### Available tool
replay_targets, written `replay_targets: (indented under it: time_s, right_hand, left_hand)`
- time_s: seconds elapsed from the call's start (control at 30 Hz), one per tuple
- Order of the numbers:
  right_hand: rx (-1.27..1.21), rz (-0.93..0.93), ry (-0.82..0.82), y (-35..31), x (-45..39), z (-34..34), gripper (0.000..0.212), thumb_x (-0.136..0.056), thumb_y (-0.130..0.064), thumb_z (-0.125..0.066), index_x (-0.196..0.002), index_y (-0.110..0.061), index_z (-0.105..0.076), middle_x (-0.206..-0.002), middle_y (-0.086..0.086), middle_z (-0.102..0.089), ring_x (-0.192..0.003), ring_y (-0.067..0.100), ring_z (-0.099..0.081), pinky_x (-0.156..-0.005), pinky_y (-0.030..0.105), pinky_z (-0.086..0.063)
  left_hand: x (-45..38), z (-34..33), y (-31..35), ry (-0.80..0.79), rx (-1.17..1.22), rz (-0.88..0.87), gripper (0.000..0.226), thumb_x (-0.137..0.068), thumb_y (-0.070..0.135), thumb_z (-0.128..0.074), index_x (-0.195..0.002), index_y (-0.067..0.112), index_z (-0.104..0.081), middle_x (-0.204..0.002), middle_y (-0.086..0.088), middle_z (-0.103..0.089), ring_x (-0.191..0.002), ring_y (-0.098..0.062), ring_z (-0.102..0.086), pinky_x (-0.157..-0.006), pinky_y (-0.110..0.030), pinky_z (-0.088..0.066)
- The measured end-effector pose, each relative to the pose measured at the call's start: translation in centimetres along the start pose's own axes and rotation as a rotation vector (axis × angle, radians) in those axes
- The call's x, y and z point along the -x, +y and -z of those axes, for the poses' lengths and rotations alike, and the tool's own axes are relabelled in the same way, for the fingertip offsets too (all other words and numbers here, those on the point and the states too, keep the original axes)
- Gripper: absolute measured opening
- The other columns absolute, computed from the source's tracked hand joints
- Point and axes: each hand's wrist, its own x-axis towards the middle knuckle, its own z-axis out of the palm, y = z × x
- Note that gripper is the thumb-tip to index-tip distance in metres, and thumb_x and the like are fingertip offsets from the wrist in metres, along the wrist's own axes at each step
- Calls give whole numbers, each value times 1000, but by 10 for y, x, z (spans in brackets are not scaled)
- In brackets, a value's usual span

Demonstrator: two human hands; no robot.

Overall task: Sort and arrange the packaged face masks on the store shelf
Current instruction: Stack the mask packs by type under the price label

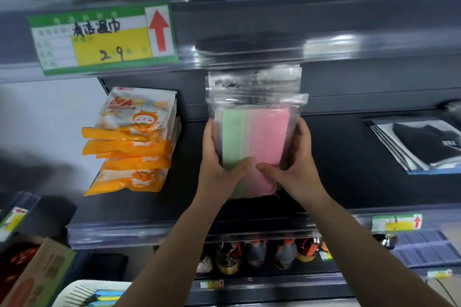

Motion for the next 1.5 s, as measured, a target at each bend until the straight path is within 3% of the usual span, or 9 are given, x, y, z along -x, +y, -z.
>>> replay_targets:
  time_s: [0.23,0.37,0.5,0.63,0.9,1.07,1.23,1.37,1.5]
  right_hand:
    - [17,41,36,-3,5,-9,107,-65,3,-80,-145,-31,-18,-131,-23,-44,-127,-4,-41,-108,35,-41]
    - [30,71,59,-6,-1,-5,111,-65,1,-81,-146,-34,-13,-133,-30,-38,-131,-3,-36,-106,27,-39]
    - [47,38,36,-2,2,-4,116,-62,1,-83,-146,-35,-11,-133,-28,-38,-131,-5,-36,-109,28,-37]
    - [93,15,59,1,6,-7,102,-63,-1,-82,-140,-31,-24,-125,-23,-46,-120,-6,-44,-103,22,-40]
    - [46,43,77,-6,0,-7,95,-62,0,-83,-135,-27,-28,-124,-18,-46,-114,-14,-44,-89,9,-45]
    - [48,20,57,-6,4,-6,100,-58,-14,-87,-137,-31,-26,-133,-9,-47,-122,2,-46,-98,26,-47]
    - [38,50,81,-9,1,-9,95,-65,-7,-83,-136,-33,-26,-131,-16,-46,-120,-8,-44,-93,11,-44]
    - [28,74,100,-5,2,-7,101,-65,-10,-84,-143,-26,-22,-139,-7,-43,-130,4,-41,-105,33,-43]
    - [51,55,101,3,8,-6,94,-67,-12,-82,-135,-41,-23,-137,-15,-42,-132,3,-37,-107,32,-40]
  left_hand:
    - [11,-5,-1,92,2,-88,87,-69,11,-78,-130,45,-26,-116,42,-47,-116,13,-45,-86,-7,-42]
    - [1,-3,8,90,-47,-107,92,-69,4,-81,-131,44,-26,-122,27,-47,-114,14,-45,-88,-9,-43]
    - [3,1,6,66,-71,-50,90,-66,20,-80,-138,32,-29,-120,22,-51,-111,11,-48,-89,-19,-49]
    - [14,-3,5,104,-90,-55,82,-71,9,-80,-125,46,-30,-117,28,-48,-109,19,-44,-86,-8,-44]
    - [10,-7,12,133,-47,-83,76,-69,0,-79,-124,29,-34,-110,19,-51,-102,13,-50,-78,-8,-45]
    - [11,-8,15,108,-35,-79,68,-68,-5,-78,-108,33,-39,-102,13,-52,-92,13,-53,-71,-7,-46]
    - [10,-12,18,145,-23,-93,64,-70,-4,-77,-110,31,-41,-100,16,-54,-92,13,-54,-71,-7,-45]
    - [8,-12,16,151,-30,-86,66,-69,1,-79,-119,25,-44,-101,20,-56,-96,10,-54,-73,-8,-46]
    - [17,-13,4,137,-42,-4,77,-71,19,-79,-122,52,-32,-120,24,-52,-113,10,-49,-86,-13,-46]
